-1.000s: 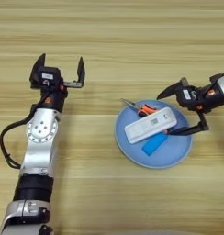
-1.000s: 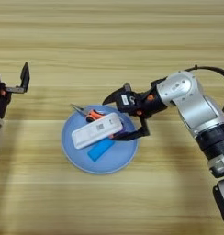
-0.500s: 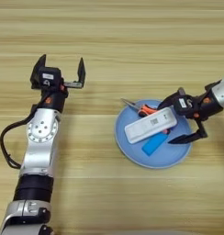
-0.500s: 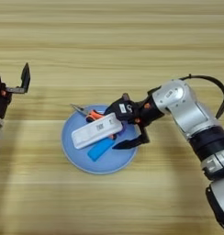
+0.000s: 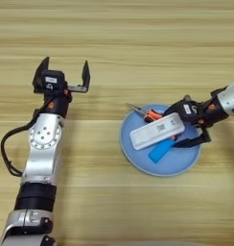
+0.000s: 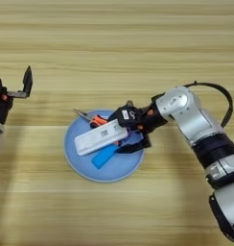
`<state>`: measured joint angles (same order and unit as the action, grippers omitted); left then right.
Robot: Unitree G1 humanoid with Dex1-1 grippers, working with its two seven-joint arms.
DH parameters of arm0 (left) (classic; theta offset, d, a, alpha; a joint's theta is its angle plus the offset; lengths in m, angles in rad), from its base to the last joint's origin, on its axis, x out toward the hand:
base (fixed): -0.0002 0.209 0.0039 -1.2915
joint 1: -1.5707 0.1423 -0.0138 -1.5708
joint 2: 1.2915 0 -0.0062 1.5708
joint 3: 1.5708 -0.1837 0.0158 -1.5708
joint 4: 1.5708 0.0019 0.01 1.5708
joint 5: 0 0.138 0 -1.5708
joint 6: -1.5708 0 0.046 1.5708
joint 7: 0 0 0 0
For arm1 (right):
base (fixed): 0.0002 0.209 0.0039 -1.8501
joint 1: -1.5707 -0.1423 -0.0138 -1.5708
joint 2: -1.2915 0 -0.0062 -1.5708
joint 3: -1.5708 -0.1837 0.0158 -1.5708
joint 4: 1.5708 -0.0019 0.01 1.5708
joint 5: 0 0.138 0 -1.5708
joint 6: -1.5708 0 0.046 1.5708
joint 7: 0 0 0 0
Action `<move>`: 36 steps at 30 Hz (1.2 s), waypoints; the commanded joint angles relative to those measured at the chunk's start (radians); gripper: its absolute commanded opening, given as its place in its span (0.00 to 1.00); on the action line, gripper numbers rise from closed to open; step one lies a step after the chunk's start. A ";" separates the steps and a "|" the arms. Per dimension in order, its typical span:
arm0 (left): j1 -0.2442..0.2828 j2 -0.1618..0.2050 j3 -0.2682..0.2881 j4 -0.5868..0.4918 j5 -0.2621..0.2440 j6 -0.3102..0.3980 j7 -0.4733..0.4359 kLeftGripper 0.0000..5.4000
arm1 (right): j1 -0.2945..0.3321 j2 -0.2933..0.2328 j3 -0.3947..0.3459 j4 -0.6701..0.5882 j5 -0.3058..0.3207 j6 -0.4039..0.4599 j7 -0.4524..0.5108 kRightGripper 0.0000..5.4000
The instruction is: Move the objects on the table
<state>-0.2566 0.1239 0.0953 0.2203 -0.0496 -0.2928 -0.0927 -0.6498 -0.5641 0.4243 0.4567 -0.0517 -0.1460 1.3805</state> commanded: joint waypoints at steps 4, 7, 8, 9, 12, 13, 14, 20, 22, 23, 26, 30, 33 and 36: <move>-0.002 -0.004 -0.004 -0.006 -0.006 0.007 -0.005 1.00 | -0.023 0.005 -0.009 0.000 -0.008 -0.010 -0.008 0.67; -0.002 -0.005 -0.004 -0.008 -0.008 0.006 -0.008 1.00 | -0.022 0.004 -0.011 -0.005 -0.007 -0.009 -0.008 0.61; -0.003 -0.006 -0.005 -0.007 -0.009 0.006 -0.009 1.00 | -0.023 0.004 -0.011 -0.008 -0.006 -0.007 -0.008 0.59; -0.003 -0.006 -0.005 -0.007 -0.011 0.006 -0.011 1.00 | -0.024 0.005 -0.012 -0.010 -0.005 -0.006 -0.007 0.56; -0.002 -0.009 -0.006 -0.007 -0.014 0.007 -0.014 1.00 | -0.027 0.006 -0.015 -0.014 -0.002 -0.004 -0.007 0.54; -0.002 -0.010 -0.006 -0.007 -0.014 0.008 -0.015 1.00 | -0.027 0.006 -0.016 -0.015 -0.001 -0.004 -0.007 0.54; -0.002 -0.011 -0.006 -0.007 -0.015 0.008 -0.016 1.00 | -0.027 0.006 -0.017 -0.015 -0.001 -0.004 -0.006 0.54; -0.003 -0.013 -0.009 -0.004 -0.016 0.006 -0.018 1.00 | -0.025 0.001 -0.024 -0.029 0.006 0.003 -0.001 0.54; -0.003 -0.013 -0.009 -0.003 -0.017 0.006 -0.019 1.00 | -0.023 0.000 -0.027 -0.035 0.008 0.006 0.001 0.54; -0.003 -0.014 -0.010 -0.002 -0.018 0.005 -0.020 1.00 | -0.022 0.000 -0.029 -0.040 0.010 0.009 0.002 0.54; -0.004 -0.014 -0.012 0.000 -0.019 0.003 -0.023 1.00 | -0.018 -0.002 -0.037 -0.061 0.019 0.022 0.010 0.54; -0.002 -0.017 -0.015 -0.004 -0.031 0.000 -0.043 1.00 | -0.007 -0.011 -0.053 -0.111 0.056 0.062 0.040 0.54; 0.003 -0.020 -0.024 -0.015 -0.046 -0.005 -0.070 1.00 | -0.001 -0.020 -0.062 -0.144 0.077 0.092 0.054 0.54; 0.007 -0.022 -0.033 -0.021 -0.052 -0.011 -0.088 1.00 | 0.003 -0.032 -0.073 -0.157 0.091 0.104 0.060 0.54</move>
<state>-0.2555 0.1023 0.0705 0.2151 -0.0896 -0.2959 -0.1664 -0.6493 -0.5733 0.3683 0.3164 0.0244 -0.0528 1.4285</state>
